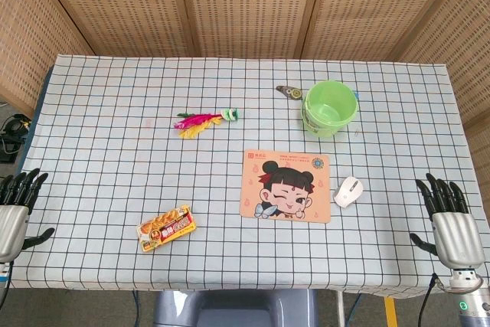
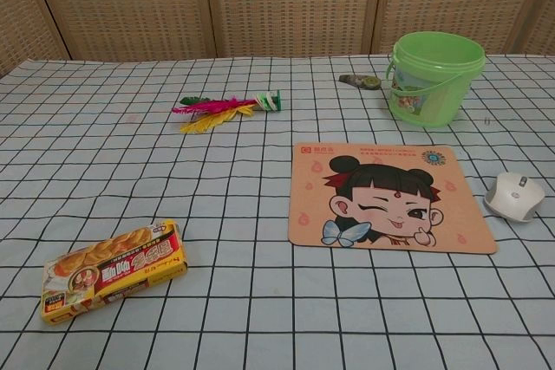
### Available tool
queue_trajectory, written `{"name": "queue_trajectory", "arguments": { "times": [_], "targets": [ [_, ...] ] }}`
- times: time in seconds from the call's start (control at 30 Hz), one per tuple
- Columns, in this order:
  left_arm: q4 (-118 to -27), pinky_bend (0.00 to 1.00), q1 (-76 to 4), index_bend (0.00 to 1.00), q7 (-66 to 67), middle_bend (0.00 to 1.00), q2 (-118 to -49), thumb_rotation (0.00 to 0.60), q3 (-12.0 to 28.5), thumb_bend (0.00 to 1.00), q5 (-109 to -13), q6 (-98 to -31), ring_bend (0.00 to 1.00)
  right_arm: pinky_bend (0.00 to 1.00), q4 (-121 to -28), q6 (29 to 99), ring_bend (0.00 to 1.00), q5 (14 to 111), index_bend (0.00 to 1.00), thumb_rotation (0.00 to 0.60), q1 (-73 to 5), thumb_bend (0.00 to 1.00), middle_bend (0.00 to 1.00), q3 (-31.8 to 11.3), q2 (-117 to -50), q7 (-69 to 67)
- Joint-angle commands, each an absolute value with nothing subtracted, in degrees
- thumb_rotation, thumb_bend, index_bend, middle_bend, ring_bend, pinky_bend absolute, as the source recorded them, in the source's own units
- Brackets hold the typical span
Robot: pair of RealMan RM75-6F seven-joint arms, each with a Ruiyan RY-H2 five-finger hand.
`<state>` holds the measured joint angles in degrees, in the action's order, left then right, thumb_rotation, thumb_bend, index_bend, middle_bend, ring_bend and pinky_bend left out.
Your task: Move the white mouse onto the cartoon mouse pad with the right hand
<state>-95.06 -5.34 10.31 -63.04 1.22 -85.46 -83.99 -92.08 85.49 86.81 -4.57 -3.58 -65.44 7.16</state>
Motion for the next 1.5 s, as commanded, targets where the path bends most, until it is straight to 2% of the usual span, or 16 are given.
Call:
{"name": "queue_trajectory", "arguments": {
  "times": [0.03, 0.27, 0.6, 0.8, 0.9, 1.1, 1.23, 1.5],
  "targets": [
    [-95.03, 0.0, -5.34, 0.0, 10.33, 0.0, -63.03, 0.6, 1.22, 0.0, -85.4, -83.95, 0.0, 0.0, -92.02, 85.43, 0.0, 86.79, 0.01, 0.6, -4.6, 0.07, 0.0, -3.58, -65.49, 7.15],
    [-95.09, 0.0, -5.32, 0.0, 9.82, 0.0, -62.87, 0.6, 1.33, 0.0, -85.31, -84.0, 0.0, 0.0, -91.63, 85.21, 0.0, 86.99, 0.02, 0.6, -4.8, 0.07, 0.0, -3.56, -65.68, 6.66],
    [-94.88, 0.0, -5.46, 0.0, 9.39, 0.0, -62.79, 0.6, 1.72, 0.0, -84.57, -83.7, 0.0, 0.0, -88.97, 84.83, 0.0, 88.85, 0.14, 0.6, -5.85, 0.07, 0.0, -3.43, -66.78, 4.21],
    [-94.56, 0.0, -5.54, 0.0, 9.55, 0.0, -63.04, 0.6, 1.83, 0.0, -84.53, -83.72, 0.0, 0.05, -86.02, 83.69, 0.0, 90.78, 0.22, 0.6, -7.95, 0.08, 0.05, -3.79, -68.3, 1.03],
    [-94.48, 0.0, -5.63, 0.0, 9.63, 0.0, -63.15, 0.6, 1.83, 0.0, -84.51, -83.57, 0.0, 0.06, -83.91, 81.22, 0.0, 91.21, 0.26, 0.6, -10.24, 0.13, 0.08, -4.35, -68.78, -0.24],
    [-94.12, 0.0, -5.84, 0.0, 8.95, 0.0, -63.24, 0.6, 2.05, 0.0, -84.09, -83.16, 0.0, 0.07, -77.87, 71.36, 0.0, 90.93, 0.33, 0.6, -17.81, 0.21, 0.12, -5.66, -70.89, -3.61],
    [-93.9, 0.0, -6.0, 0.0, 8.63, 0.0, -63.4, 0.6, 2.17, 0.0, -83.49, -82.63, 0.0, 0.07, -73.03, 65.16, 0.0, 91.2, 0.34, 0.6, -21.94, 0.21, 0.13, -4.88, -72.99, -5.83],
    [-93.25, 0.0, -6.46, 0.0, 8.54, 0.0, -64.01, 0.6, 2.34, 0.0, -82.58, -81.52, 0.0, 0.07, -67.35, 60.22, 0.0, 91.69, 0.34, 0.6, -26.05, 0.21, 0.14, -3.65, -76.46, -7.2]
  ]
}}
